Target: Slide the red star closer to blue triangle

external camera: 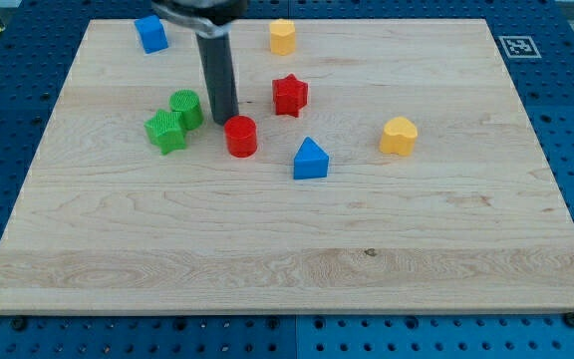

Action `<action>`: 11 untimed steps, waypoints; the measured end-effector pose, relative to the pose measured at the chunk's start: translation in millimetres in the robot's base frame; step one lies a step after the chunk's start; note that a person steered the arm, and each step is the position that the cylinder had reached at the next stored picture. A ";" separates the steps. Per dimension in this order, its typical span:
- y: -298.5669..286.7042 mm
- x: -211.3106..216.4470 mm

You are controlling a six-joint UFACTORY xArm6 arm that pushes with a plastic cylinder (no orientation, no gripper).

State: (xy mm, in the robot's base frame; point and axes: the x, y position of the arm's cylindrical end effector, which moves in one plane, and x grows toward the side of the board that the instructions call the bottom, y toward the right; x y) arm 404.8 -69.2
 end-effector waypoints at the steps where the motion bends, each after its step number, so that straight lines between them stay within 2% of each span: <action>1: 26.7 18.1; 2: 45.9 22.8; 4: 8.9 -51.7; 5: 46.3 -81.1; 7: 72.7 -83.4; 8: 105.7 -81.2; 9: 104.4 -53.1; 10: 94.9 -49.4; 11: 91.1 -86.5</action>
State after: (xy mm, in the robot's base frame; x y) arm 318.3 21.9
